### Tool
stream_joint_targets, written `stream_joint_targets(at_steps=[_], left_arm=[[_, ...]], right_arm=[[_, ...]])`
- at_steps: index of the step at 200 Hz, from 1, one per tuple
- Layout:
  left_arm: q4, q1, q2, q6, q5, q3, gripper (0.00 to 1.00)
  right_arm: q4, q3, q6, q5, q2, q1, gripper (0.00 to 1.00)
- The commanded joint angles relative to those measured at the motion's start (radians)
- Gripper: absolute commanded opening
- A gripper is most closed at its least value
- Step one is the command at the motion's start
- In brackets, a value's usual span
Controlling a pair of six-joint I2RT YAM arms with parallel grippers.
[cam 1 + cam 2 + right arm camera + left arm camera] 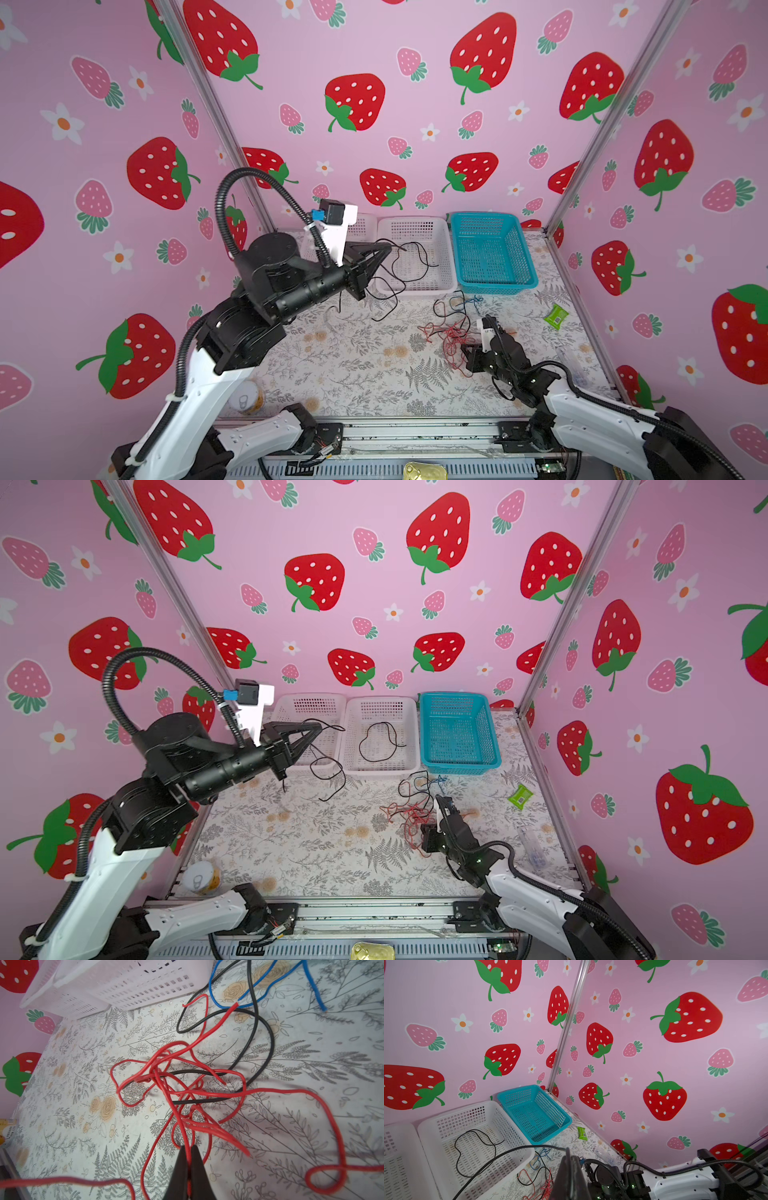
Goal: Untangle and sort cables by color
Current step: Untie the cable, then place the cable into the container.
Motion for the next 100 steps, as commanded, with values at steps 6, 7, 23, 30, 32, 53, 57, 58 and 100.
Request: stream_joint_targets(at_steps=[6, 7, 23, 30, 32, 53, 57, 58, 100], left_arm=[[0.096, 0.079, 0.079, 0.000, 0.119, 0.075, 0.00], [0.099, 0.083, 0.083, -0.003, 0.125, 0.075, 0.00], [0.139, 0.135, 0.139, -0.046, 0.193, 0.100, 0.00], [0.149, 0.146, 0.161, -0.053, 0.194, 0.114, 0.00], [0.152, 0.149, 0.167, -0.055, 0.195, 0.119, 0.00], [0.183, 0.172, 0.233, -0.076, 0.227, 0.155, 0.00], [0.183, 0.174, 0.246, -0.077, 0.231, 0.166, 0.00], [0.183, 0.175, 0.251, -0.077, 0.232, 0.169, 0.00], [0.169, 0.204, 0.412, -0.071, 0.262, 0.270, 0.00]], right_arm=[[-0.001, -0.027, -0.006, -0.028, -0.083, 0.004, 0.00], [-0.002, -0.028, -0.006, -0.029, -0.086, 0.003, 0.00], [-0.021, -0.030, -0.015, -0.039, -0.136, 0.006, 0.00], [-0.029, -0.032, -0.016, -0.043, -0.159, 0.006, 0.00], [-0.030, -0.032, -0.017, -0.044, -0.165, 0.006, 0.00], [-0.046, -0.044, -0.017, -0.065, -0.231, 0.007, 0.00], [-0.047, -0.046, -0.016, -0.072, -0.245, 0.006, 0.00], [-0.048, -0.047, -0.016, -0.074, -0.248, 0.008, 0.00], [-0.068, -0.063, -0.015, -0.120, -0.353, 0.019, 0.00]])
